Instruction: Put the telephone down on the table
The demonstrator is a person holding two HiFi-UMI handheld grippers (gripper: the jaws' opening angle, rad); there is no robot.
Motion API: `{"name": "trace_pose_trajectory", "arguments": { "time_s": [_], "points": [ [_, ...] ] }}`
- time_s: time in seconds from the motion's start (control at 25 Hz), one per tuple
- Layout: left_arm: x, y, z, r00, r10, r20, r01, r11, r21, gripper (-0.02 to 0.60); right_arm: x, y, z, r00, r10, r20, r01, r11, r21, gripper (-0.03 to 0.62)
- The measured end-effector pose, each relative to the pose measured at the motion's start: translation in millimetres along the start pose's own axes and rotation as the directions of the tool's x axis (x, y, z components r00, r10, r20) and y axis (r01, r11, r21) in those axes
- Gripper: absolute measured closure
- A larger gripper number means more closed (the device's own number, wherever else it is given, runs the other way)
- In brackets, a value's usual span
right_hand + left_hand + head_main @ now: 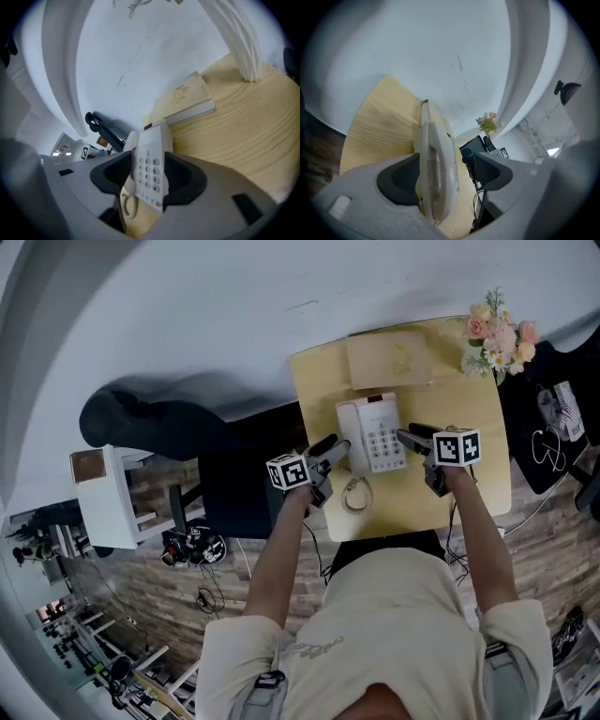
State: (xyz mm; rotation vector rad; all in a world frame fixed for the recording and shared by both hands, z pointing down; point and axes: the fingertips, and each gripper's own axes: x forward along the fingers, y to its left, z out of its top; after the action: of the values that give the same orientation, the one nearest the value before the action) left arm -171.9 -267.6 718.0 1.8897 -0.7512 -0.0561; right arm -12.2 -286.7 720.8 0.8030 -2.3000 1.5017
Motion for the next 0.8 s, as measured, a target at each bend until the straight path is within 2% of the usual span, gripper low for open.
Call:
{"name": "trace_pose_trajectory", "arguments": {
  "time_s": [0.08, 0.12, 0.16, 0.24, 0.32, 0.44, 0.56, 0.72, 0.8],
  "points": [
    [-8.0, -14.5, -4.1, 1.000, 0.013, 0.001, -0.013, 0.996, 0.083, 0.221, -10.5, 14.8, -5.4, 1.000, 0.018, -0.001, -0.019, 0.999, -0.041, 0.376],
    [-12.0, -23.1, -4.2, 1.000, 0.025, 0.009, -0.026, 0.991, 0.132, 0.271, -14.9, 21.7, -8.6, 1.000, 0.019, -0.013, -0.020, 0.997, -0.081, 0.390],
    [-16.6, -31.7, -4.3, 0.999, 0.040, 0.021, -0.043, 0.983, 0.180, 0.351, -19.1, 28.1, -13.5, 0.999, 0.015, -0.028, -0.019, 0.992, -0.124, 0.413],
    [-26.9, -49.1, -6.0, 0.996, 0.066, 0.053, -0.077, 0.964, 0.256, 0.445, -28.6, 39.2, -26.4, 0.999, 0.005, -0.046, -0.013, 0.984, -0.178, 0.493],
    [-35.3, -66.4, -7.0, 0.994, 0.073, 0.081, -0.095, 0.947, 0.307, 0.529, -39.7, 48.3, -35.3, 0.999, 0.001, -0.036, -0.008, 0.984, -0.179, 0.592],
    [-40.9, -89.5, -4.9, 0.994, 0.063, 0.094, -0.094, 0.921, 0.379, 0.556, -50.8, 59.0, -37.5, 1.000, 0.004, -0.018, -0.008, 0.983, -0.182, 0.592],
    [-43.1, -100.1, -6.4, 0.990, 0.121, 0.073, -0.141, 0.864, 0.484, 0.563, -58.1, 67.8, -33.8, 1.000, -0.015, -0.011, 0.012, 0.972, -0.233, 0.592],
    [-47.7, -117.2, -5.5, 0.979, 0.199, 0.033, -0.179, 0.784, 0.595, 0.565, -74.3, 103.0, -16.8, 0.999, -0.020, 0.034, 0.031, 0.928, -0.370, 0.592],
    [-52.1, -128.7, 2.2, 0.972, 0.234, 0.031, -0.203, 0.762, 0.616, 0.565, -81.3, 123.2, -5.3, 0.998, -0.017, 0.052, 0.038, 0.897, -0.441, 0.592]
  ]
}}
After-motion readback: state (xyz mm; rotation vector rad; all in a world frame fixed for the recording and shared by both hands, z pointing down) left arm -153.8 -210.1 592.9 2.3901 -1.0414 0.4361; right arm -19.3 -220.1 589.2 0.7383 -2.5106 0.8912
